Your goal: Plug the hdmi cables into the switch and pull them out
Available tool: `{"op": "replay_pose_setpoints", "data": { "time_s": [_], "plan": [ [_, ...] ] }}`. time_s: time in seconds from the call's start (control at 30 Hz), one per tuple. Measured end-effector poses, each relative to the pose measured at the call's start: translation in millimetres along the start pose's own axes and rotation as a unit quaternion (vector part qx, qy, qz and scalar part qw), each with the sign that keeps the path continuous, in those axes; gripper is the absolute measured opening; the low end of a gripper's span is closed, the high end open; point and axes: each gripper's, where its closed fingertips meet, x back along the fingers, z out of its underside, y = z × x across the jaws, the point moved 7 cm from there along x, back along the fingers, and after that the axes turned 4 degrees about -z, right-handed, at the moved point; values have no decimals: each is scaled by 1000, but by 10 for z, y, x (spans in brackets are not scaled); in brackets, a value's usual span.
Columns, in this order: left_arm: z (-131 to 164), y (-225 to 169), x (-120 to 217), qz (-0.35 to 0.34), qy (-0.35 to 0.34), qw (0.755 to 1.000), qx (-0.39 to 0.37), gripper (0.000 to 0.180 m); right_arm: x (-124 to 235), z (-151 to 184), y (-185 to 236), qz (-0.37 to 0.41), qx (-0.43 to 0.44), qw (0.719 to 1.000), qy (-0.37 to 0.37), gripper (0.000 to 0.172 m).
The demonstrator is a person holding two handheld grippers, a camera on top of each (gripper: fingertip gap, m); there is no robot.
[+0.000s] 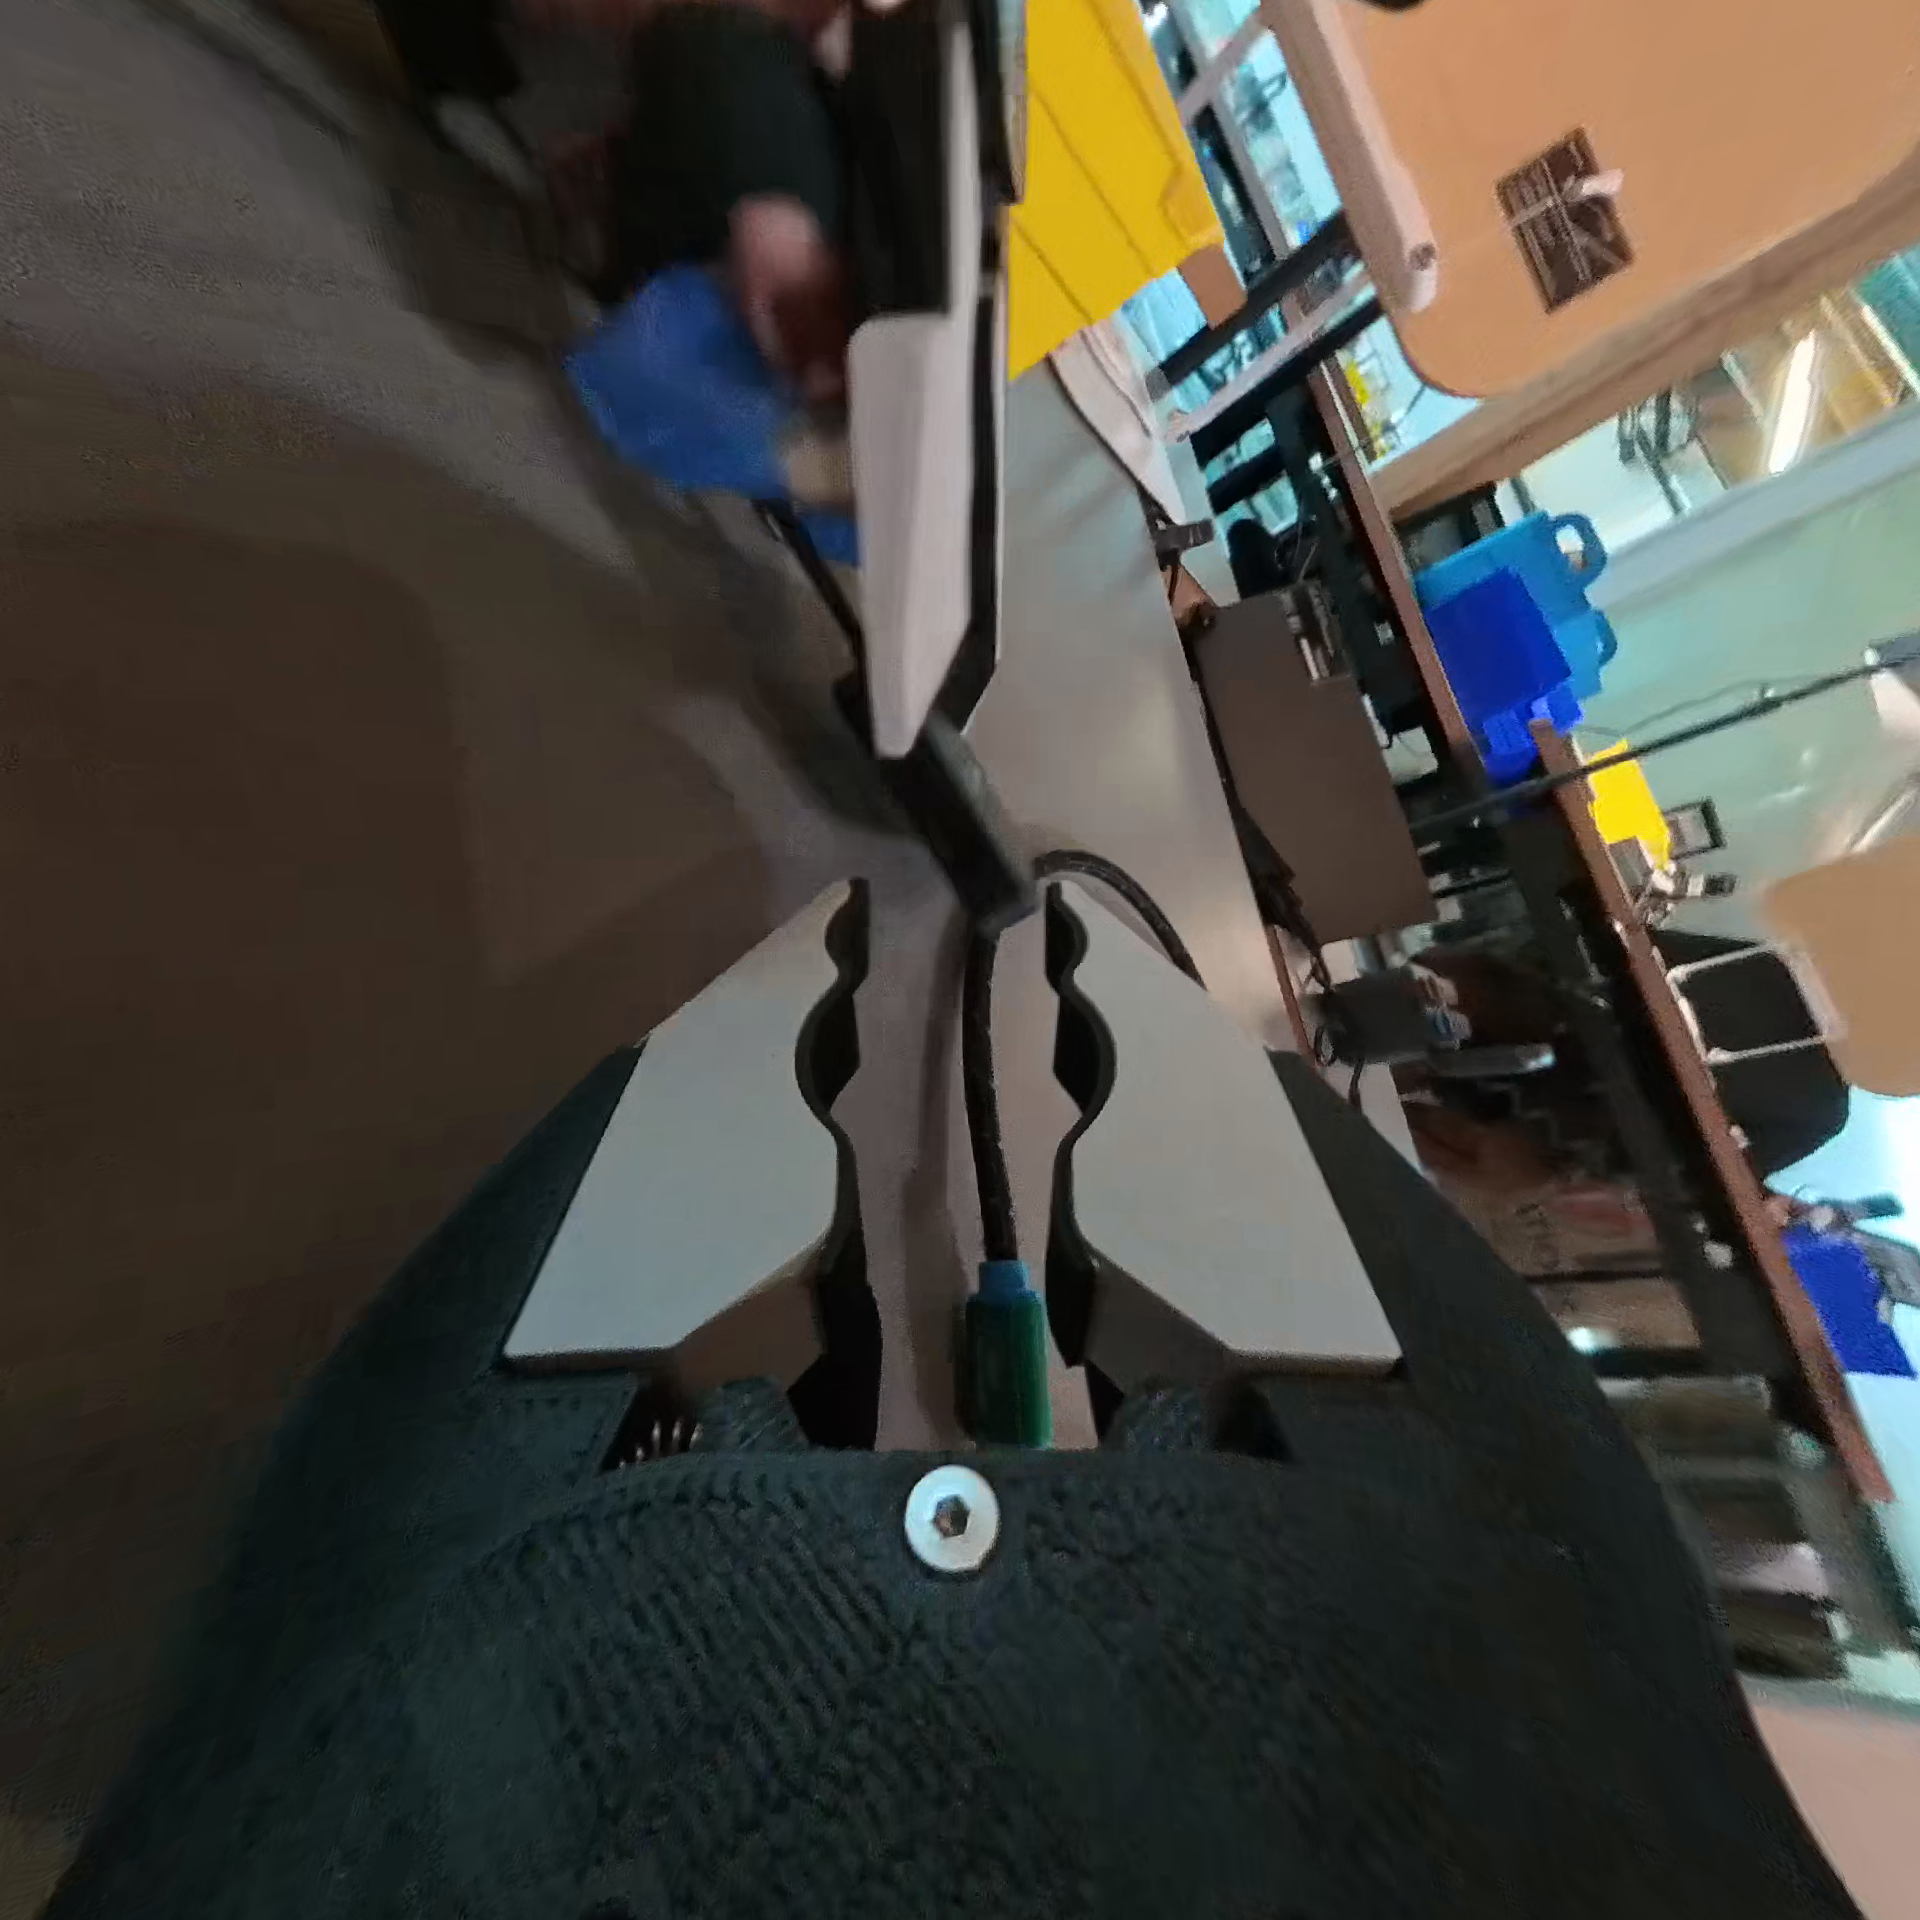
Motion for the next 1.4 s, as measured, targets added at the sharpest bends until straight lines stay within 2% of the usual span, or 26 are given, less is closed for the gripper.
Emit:
{"op": "replay_pose_setpoints", "data": {
  "time_s": [0.1, 0.23, 0.4, 0.57, 0.63, 0.7, 0.83, 0.97, 1.07, 1.17, 1.3, 1.4],
  "plan": [
    [-3, 24, 83, 81, -14, 994, 70, 64, -26, -13, -18, 36, 34, 999, -21, 44],
    [10, 38, 122, 130, -17, 986, 102, 64, -58, -80, -53, 75, 70, 993, -51, 45],
    [44, -27, 110, 139, 9, 988, 61, 64, -121, -134, 23, 83, 115, 988, -55, 41],
    [65, -97, 95, 141, 14, 990, -5, 64, -117, -147, 96, 74, 145, 985, -49, 28],
    [-8, -93, 118, 130, -26, 991, -19, 60, -110, -131, 79, 77, 133, 987, -37, 22],
    [-131, -102, 214, 120, -107, 986, -47, 60, -110, -113, 23, 96, 114, 989, -26, 17],
    [-307, -59, 443, 41, -273, 957, -90, 61, -104, -75, -98, 119, 48, 992, -14, 16],
    [-333, -115, 517, -5, -315, 938, -147, 64, -84, -63, -151, 115, 8, 993, -22, 17],
    [-348, -146, 572, -42, -340, 922, -183, 64, -43, -23, -188, 94, -13, 995, -30, 16],
    [-364, -190, 657, -49, -378, 904, -195, 59, 58, -15, -178, 26, -44, 996, -68, 14],
    [-391, -238, 675, -12, -385, 908, -163, 53, 239, -75, -123, -104, -113, 981, -118, 12],
    [-392, -177, 674, -16, -391, 911, -131, 49, 366, -186, -163, -164, -159, 962, -150, 12]
  ]
}}
